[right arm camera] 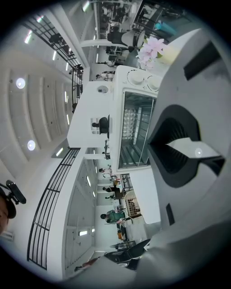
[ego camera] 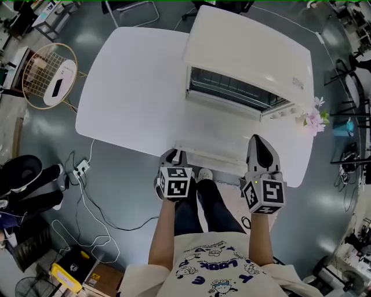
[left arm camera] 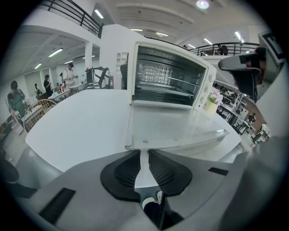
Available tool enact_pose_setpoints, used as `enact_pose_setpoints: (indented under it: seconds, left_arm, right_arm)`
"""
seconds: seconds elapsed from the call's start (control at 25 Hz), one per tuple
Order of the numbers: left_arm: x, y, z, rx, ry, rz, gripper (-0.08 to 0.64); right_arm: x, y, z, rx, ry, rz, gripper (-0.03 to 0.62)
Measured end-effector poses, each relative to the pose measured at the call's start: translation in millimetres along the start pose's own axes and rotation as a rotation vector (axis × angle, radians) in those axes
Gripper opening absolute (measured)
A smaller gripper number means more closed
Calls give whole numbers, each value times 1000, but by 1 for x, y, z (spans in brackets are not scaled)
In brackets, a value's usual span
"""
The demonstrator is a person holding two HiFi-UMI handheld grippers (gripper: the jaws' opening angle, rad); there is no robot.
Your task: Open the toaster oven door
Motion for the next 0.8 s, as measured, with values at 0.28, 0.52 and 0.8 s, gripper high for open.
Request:
enact_pose_setpoints:
  seconds: [0.28,0.52,0.8]
  left_arm:
    - [-2,5,10,-16,-5,10,63]
    - [-3,7,11,-8,-10,10,63]
    - [0,6,7,-7,-28,39,63]
  right_arm:
    - [-2,10,8,-23,-7,-3,-3]
    - [-8,8,11,-20,-20,-5,-3]
    - [-8,1,4,2,-17,-8,-3]
Point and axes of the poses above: the fingertips, and each gripper's own axes: z forward along the fingers, x to its right, y out of its underside, the point moved 10 cm from there along -z, backward along the fingers, and after that the axes turned 10 degrees about -z, right-handed, at the moved point
